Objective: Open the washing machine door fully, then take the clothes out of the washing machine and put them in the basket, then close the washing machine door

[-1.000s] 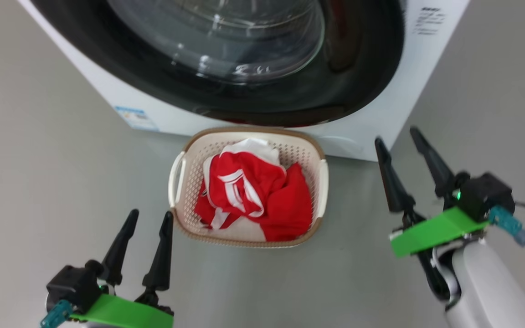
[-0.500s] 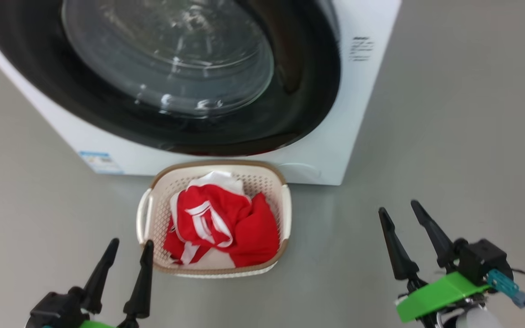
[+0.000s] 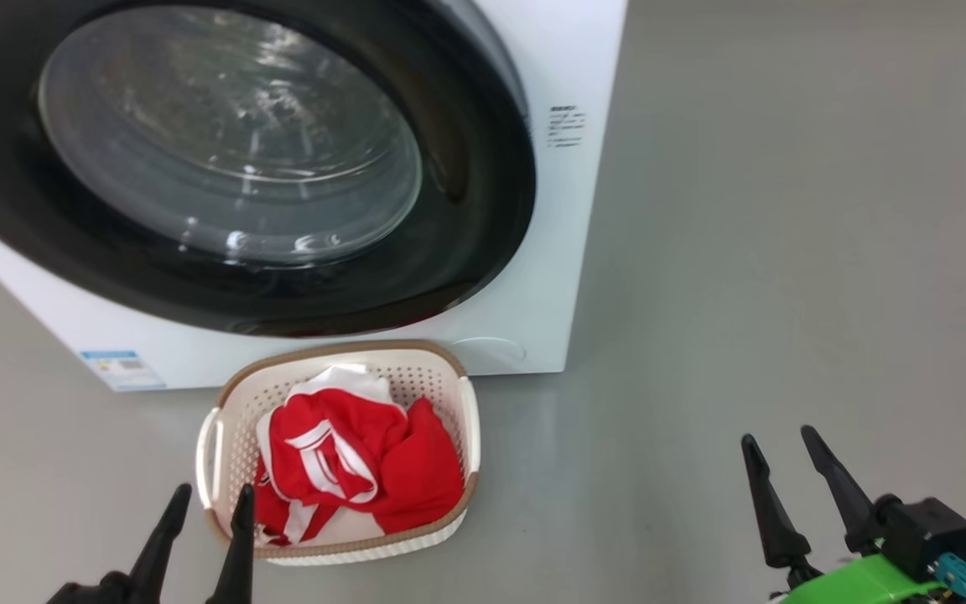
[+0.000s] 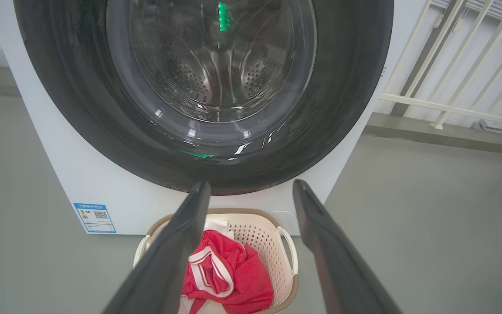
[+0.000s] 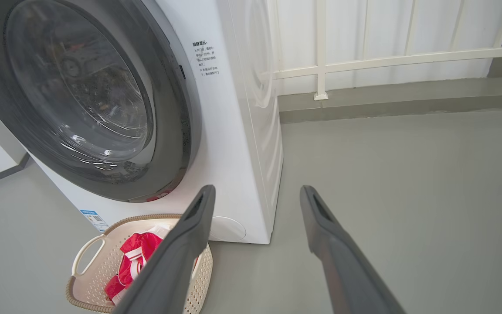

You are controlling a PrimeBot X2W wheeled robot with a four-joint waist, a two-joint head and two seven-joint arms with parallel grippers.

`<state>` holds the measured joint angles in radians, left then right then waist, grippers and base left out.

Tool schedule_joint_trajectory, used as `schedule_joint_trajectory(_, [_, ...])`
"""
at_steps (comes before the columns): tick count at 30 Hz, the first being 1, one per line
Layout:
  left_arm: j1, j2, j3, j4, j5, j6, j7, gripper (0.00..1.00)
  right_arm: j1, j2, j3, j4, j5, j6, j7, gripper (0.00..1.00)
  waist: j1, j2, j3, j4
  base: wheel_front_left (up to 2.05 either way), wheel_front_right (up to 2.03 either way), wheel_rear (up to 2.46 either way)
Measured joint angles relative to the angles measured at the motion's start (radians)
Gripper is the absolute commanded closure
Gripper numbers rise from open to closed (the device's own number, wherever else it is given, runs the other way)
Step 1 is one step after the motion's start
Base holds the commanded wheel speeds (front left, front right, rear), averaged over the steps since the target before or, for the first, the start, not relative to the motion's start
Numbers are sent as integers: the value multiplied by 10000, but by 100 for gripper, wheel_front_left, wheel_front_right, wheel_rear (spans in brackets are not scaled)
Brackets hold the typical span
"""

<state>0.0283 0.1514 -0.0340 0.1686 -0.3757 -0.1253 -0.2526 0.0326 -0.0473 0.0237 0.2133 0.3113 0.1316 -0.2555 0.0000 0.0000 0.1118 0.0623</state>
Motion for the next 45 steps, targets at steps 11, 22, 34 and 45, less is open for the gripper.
schedule_joint_trajectory(11, [636, 69, 416, -159, 82, 0, 0, 0, 838, 69, -539, -161, -48, 0, 0, 0, 0, 0, -407, -562, 0, 0, 0])
schedule_joint_trajectory(22, [1030, -38, 610, -176, 82, 0, 0, 0, 1419, 109, -771, -203, -61, 0, 0, 0, 0, 0, -815, -764, 0, 0, 0])
schedule_joint_trajectory(34, [1106, -27, 610, -192, 63, 0, 0, 0, 1482, 113, -769, -257, -61, 0, 0, 0, 0, 0, -791, -758, 0, 0, 0])
schedule_joint_trajectory(45, [1152, -431, 481, 460, -242, 15, 148, 100, 1502, 274, -723, 435, 138, 0, 59, 100, 0, 0, -781, -747, 0, 0, 0])
